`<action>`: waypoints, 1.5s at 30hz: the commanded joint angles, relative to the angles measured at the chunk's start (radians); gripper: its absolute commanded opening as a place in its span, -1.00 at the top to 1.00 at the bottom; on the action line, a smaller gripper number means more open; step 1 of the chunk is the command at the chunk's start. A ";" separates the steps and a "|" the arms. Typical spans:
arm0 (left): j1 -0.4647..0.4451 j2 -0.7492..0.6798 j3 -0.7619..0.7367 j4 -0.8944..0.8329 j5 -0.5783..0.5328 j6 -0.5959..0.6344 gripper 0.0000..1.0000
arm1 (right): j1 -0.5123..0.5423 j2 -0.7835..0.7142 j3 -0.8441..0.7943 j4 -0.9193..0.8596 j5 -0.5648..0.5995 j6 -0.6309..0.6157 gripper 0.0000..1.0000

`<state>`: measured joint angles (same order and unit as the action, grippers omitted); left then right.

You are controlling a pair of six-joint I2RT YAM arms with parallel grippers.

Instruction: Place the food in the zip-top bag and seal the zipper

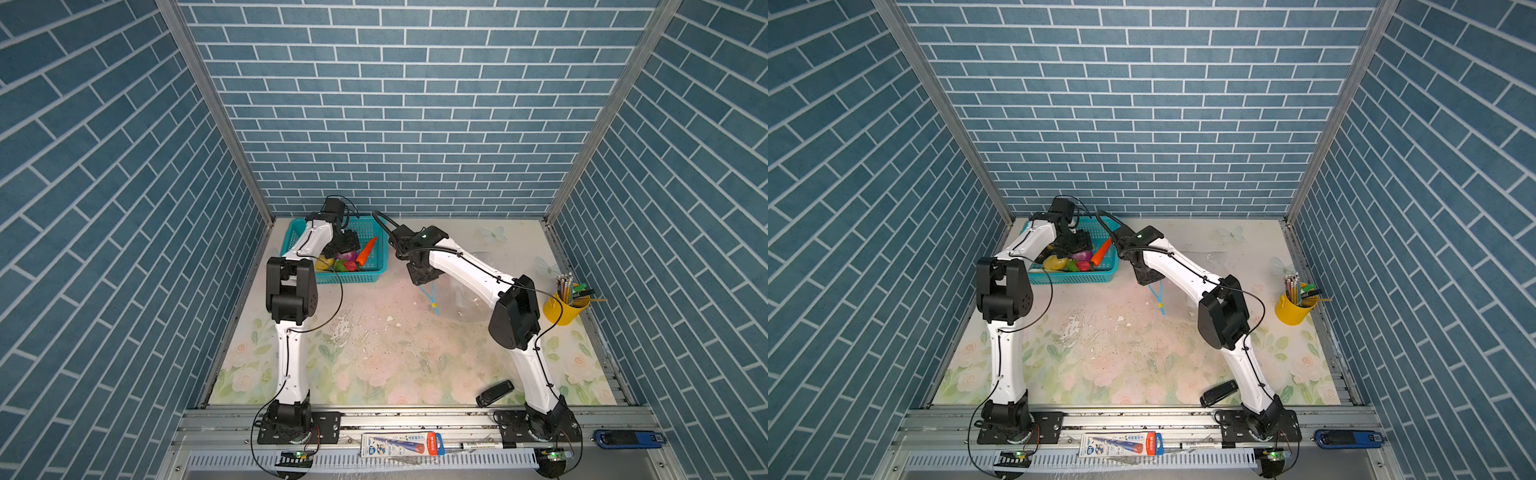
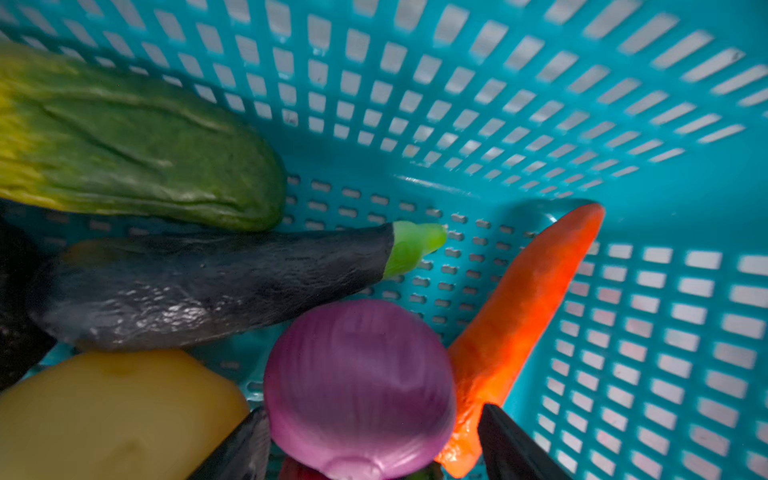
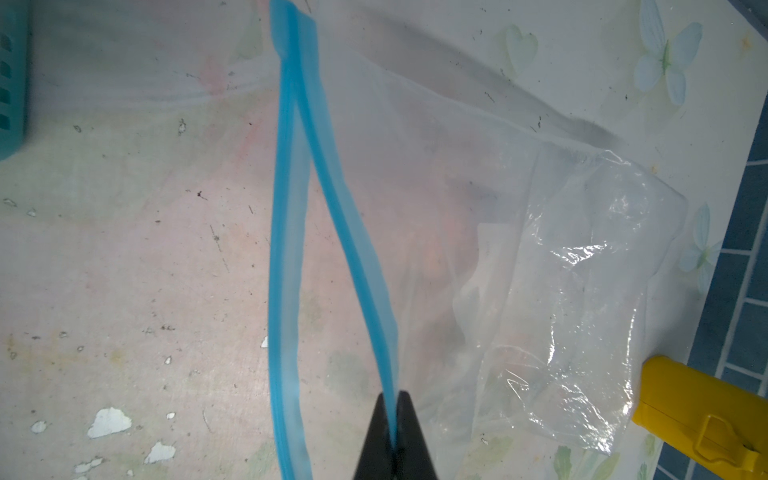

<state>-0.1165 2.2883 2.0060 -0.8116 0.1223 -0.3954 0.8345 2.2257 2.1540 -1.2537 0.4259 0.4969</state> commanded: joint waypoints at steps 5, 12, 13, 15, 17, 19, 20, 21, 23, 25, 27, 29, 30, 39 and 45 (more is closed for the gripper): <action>0.000 0.038 0.032 -0.030 -0.013 0.004 -0.66 | -0.002 0.012 0.044 -0.035 0.010 -0.007 1.00; 0.001 0.069 0.040 -0.030 -0.001 0.013 -0.68 | -0.005 0.012 0.043 -0.036 0.014 -0.009 1.00; 0.000 0.078 0.049 -0.037 -0.003 0.016 -0.68 | -0.005 0.011 0.043 -0.036 0.017 -0.009 1.00; 0.000 0.093 0.059 -0.048 -0.005 0.022 -0.67 | -0.005 0.011 0.039 -0.036 0.020 -0.008 1.00; 0.000 0.105 0.068 -0.055 -0.007 0.026 -0.67 | -0.005 0.009 0.036 -0.036 0.019 -0.006 1.00; 0.000 0.111 0.072 -0.058 -0.009 0.027 -0.62 | -0.004 0.007 0.031 -0.033 0.019 -0.004 1.00; 0.001 0.110 0.075 -0.058 -0.009 0.029 -0.60 | -0.004 0.006 0.029 -0.033 0.019 -0.004 1.00; 0.000 0.111 0.076 -0.058 -0.011 0.030 -0.59 | -0.005 0.005 0.026 -0.032 0.020 -0.005 1.00; 0.000 0.109 0.079 -0.059 -0.014 0.032 -0.58 | -0.006 0.005 0.026 -0.032 0.019 -0.008 1.00; 0.000 0.106 0.083 -0.059 -0.018 0.033 -0.54 | -0.006 0.006 0.026 -0.030 0.019 -0.009 1.00; 0.000 0.103 0.090 -0.058 -0.018 0.033 -0.51 | -0.008 0.005 0.026 -0.029 0.018 -0.011 1.00; 0.001 0.101 0.094 -0.058 -0.014 0.033 -0.49 | -0.007 0.007 0.026 -0.029 0.016 -0.010 1.00; 0.000 0.100 0.097 -0.058 -0.009 0.035 -0.47 | -0.008 0.006 0.026 -0.030 0.016 -0.010 1.00; 0.000 0.054 0.085 -0.067 0.003 0.041 -0.37 | -0.008 -0.007 0.023 -0.026 0.007 -0.006 1.00; 0.001 -0.014 0.028 -0.040 0.015 0.036 -0.32 | -0.008 -0.026 0.007 -0.015 -0.004 -0.001 1.00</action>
<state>-0.1173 2.3440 2.0567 -0.8551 0.1280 -0.3687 0.8299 2.2253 2.1540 -1.2556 0.4252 0.4961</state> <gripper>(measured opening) 0.804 0.044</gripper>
